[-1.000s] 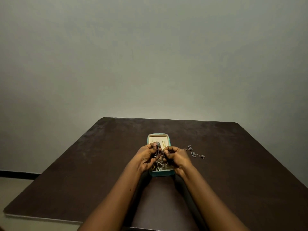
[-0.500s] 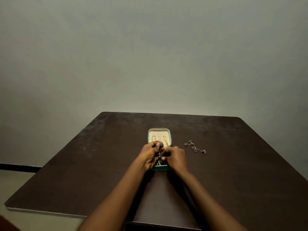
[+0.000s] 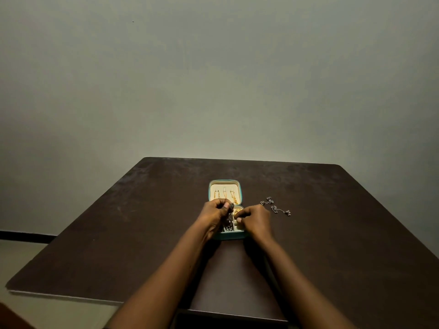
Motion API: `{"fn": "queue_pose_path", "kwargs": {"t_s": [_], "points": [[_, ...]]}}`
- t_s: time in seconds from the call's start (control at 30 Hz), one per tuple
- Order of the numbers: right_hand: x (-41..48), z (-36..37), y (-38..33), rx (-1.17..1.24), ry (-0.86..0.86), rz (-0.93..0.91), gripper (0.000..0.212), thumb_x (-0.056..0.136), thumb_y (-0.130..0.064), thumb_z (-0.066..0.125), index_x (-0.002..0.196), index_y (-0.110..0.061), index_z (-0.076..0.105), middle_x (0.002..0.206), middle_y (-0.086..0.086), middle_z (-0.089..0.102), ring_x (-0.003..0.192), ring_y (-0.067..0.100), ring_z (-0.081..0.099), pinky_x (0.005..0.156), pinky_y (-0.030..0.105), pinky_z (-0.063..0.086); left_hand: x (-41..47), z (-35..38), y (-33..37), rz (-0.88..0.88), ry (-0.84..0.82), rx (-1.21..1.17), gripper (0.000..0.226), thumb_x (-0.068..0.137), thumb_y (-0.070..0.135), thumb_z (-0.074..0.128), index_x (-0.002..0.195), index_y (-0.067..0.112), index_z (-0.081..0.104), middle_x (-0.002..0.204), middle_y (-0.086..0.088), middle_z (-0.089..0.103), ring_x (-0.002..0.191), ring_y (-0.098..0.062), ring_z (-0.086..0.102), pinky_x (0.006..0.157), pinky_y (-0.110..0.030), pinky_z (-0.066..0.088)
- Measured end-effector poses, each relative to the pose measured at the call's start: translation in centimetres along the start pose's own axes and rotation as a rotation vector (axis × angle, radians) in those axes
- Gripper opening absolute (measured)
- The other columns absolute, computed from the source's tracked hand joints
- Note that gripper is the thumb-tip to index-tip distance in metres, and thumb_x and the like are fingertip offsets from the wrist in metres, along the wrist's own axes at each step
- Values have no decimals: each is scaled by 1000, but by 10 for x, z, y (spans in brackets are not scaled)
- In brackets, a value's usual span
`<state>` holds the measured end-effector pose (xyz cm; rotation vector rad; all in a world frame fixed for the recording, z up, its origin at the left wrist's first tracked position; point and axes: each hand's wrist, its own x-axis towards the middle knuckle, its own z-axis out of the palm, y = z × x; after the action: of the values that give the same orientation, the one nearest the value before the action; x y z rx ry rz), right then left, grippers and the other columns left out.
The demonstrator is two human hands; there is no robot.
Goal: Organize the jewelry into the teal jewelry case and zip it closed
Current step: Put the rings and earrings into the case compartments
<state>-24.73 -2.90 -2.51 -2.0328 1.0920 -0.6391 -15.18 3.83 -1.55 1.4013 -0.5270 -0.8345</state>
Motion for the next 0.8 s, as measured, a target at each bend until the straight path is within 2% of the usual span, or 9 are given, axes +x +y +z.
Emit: {"fn": "queue_pose_path", "kwargs": {"t_s": [0.13,0.23,0.27,0.33,0.4,0.57,0.67,0.8], "points": [[0,-2,0,57,-6,16,15,78,0,68,88,-7,76,92,13,74,75,11,60,71,18,43,1,-4,-1,7,43,123,23,95,-1,45,76,7,56,72,-6,55,60,-10,54,48,-12,50],[0,-2,1,79,-3,31,15,78,0,68,88,-7,76,92,13,73,76,11,60,70,19,43,3,-8,-4,52,99,387,20,93,4,54,76,9,63,67,-6,59,45,-1,57,52,-19,49],[-1,-2,1,86,-3,34,15,78,0,67,88,-7,76,92,13,73,76,11,60,70,20,43,4,-9,-6,82,130,511,16,92,8,58,78,9,67,69,-7,63,50,-4,60,58,-23,49],[-2,-2,1,98,-2,36,14,78,0,68,87,-7,76,92,12,73,77,11,61,72,21,46,3,-11,-7,136,195,721,13,89,16,62,88,7,72,85,-10,71,78,-17,67,69,-26,46],[-3,-2,1,109,-2,33,14,78,0,68,86,-7,76,90,12,74,77,12,61,76,24,48,2,-13,-7,156,222,836,18,87,19,64,95,5,72,99,-12,71,96,-23,65,72,-26,44],[-3,-4,2,134,-13,38,13,77,0,68,85,-6,76,89,14,74,77,12,60,78,27,50,5,-14,-9,144,221,1001,19,79,21,72,90,5,74,103,-15,67,98,-24,63,76,-29,49],[-2,-4,2,135,-8,41,13,77,-1,69,86,-6,76,91,13,74,79,12,61,80,26,50,5,-14,-8,115,220,1038,26,74,23,76,95,8,75,105,-13,66,98,-23,63,78,-31,53],[-3,-4,4,119,-5,41,13,77,-1,68,86,-8,76,92,11,74,84,15,64,80,26,50,5,-12,-4,94,223,1116,37,70,22,76,101,3,72,104,-12,66,95,-25,64,76,-32,54]]}}
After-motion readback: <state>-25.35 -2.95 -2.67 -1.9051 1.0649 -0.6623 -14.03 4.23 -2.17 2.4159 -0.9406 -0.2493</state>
